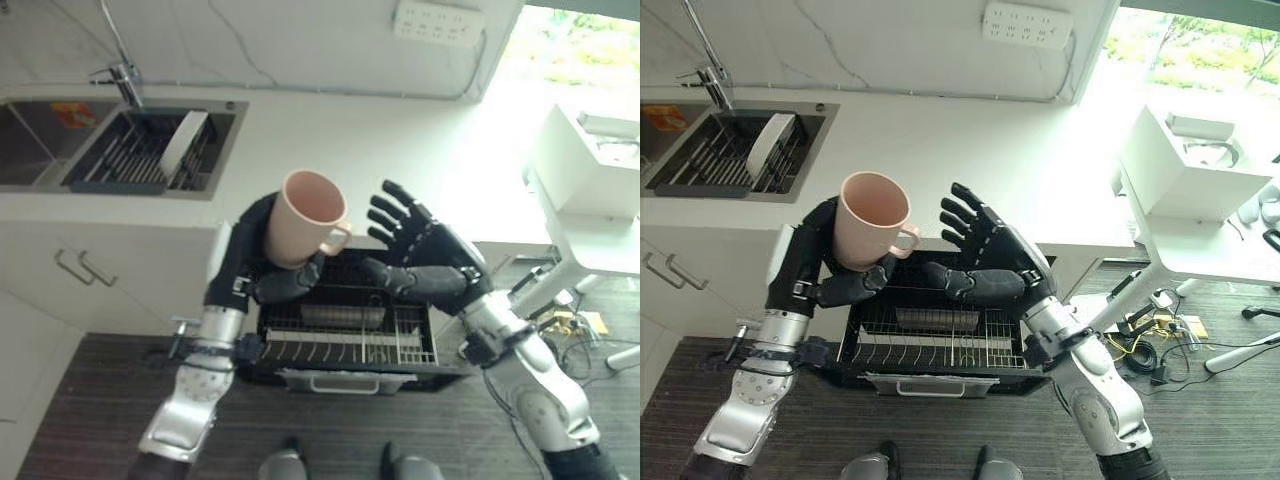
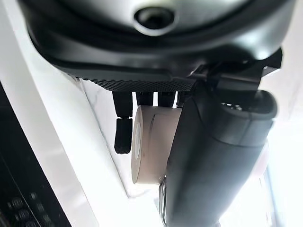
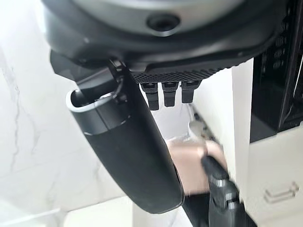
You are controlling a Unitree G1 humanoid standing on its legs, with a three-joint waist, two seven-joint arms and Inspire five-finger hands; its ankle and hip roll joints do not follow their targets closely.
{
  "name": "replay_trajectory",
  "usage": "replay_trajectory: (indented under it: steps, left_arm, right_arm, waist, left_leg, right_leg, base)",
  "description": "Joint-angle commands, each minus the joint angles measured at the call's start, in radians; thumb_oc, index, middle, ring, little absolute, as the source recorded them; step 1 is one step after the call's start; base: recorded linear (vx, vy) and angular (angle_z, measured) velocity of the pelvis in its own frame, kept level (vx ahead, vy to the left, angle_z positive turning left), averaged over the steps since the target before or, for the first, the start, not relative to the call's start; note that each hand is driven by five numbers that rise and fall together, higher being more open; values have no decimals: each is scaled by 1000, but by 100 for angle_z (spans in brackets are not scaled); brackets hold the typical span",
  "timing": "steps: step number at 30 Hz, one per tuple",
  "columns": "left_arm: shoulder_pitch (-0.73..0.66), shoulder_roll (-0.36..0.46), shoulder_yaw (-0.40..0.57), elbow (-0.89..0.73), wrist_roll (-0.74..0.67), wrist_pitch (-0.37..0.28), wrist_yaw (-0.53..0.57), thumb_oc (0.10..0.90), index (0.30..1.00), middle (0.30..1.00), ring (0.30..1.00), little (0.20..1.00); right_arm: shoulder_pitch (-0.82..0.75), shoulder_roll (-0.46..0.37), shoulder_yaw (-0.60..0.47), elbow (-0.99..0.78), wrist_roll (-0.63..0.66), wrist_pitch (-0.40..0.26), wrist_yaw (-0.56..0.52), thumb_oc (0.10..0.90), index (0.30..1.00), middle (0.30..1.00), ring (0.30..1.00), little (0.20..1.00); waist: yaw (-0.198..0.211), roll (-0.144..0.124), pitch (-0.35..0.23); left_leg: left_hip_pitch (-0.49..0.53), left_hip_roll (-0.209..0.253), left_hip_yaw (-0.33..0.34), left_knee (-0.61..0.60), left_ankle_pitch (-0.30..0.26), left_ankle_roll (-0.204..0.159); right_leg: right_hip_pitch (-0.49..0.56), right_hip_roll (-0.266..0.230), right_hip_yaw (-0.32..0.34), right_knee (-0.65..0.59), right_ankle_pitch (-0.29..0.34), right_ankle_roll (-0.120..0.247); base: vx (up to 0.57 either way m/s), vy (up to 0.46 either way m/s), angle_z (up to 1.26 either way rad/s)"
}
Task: Place the dishes in the dishwasher.
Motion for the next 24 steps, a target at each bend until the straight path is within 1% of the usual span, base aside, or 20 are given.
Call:
replay_trajectory:
  steps: [1, 7, 13, 14, 16, 18, 22, 24]
  left_arm:
    - [-109, 3, 8, -45, 9, -129, -2, 400, 300, 300, 300, 300]
    - [-150, -7, -49, -35, -22, -151, -47, 400, 300, 300, 300, 300]
    - [-174, -19, -83, -30, -38, -161, -69, 400, 300, 300, 300, 300]
    - [-177, -23, -92, -31, -38, -161, -73, 400, 300, 300, 300, 300]
    - [-184, -26, -102, -30, -16, -160, -70, 400, 300, 300, 300, 300]
    - [-193, -27, -116, -24, 14, -153, -39, 400, 300, 300, 300, 300]
    - [-200, -29, -132, -19, 57, -142, 0, 400, 300, 300, 300, 300]
    - [-201, -33, -139, -17, 72, -140, 18, 400, 300, 300, 300, 300]
  right_arm:
    - [-69, 9, -23, -47, 83, -101, 29, 800, 900, 900, 900, 900]
    - [-81, 35, 17, -34, 66, -96, 23, 800, 900, 900, 900, 900]
    - [-100, 56, 38, -16, 65, -87, 6, 800, 900, 900, 900, 900]
    - [-100, 62, 42, -17, 74, -84, 2, 800, 900, 900, 900, 900]
    - [-108, 77, 51, -11, 141, -70, 0, 800, 900, 900, 900, 900]
    - [-118, 98, 62, -2, 194, -68, -9, 800, 900, 900, 900, 900]
    - [-129, 120, 83, -5, 218, -88, -36, 800, 900, 900, 900, 900]
    - [-137, 134, 91, -10, 250, -115, -60, 800, 900, 900, 900, 900]
  waist:
    - [23, 6, -95]
    - [14, 5, -107]
    - [13, 1, -110]
    - [12, 0, -110]
    - [14, -2, -111]
    - [15, -3, -112]
    - [19, -5, -112]
    - [22, -5, -112]
  left_leg:
    - [19, 100, -75, -17, -22, -88]
    - [30, 85, -85, -17, -38, -82]
    - [43, 78, -86, -17, -52, -76]
    - [45, 77, -86, -17, -54, -75]
    - [48, 73, -87, -17, -59, -71]
    - [53, 71, -88, -17, -62, -69]
    - [58, 68, -88, -17, -64, -66]
    - [58, 67, -89, -17, -65, -65]
  right_leg:
    - [32, -46, -22, -6, -41, 75]
    - [30, -52, 10, -6, -37, 87]
    - [35, -63, 13, -6, -35, 93]
    - [36, -65, 13, -6, -34, 94]
    - [37, -66, 13, -6, -34, 95]
    - [39, -66, 14, -6, -35, 94]
    - [43, -68, 13, -6, -34, 94]
    - [43, -69, 13, -6, -34, 93]
  base:
    - [0, 0, 0]
    - [11, 9, 0]
    - [14, 9, 3]
    - [0, 0, 0]
    - [0, 0, 0]
    - [0, 0, 0]
    - [0, 0, 0]
    - [0, 0, 0]
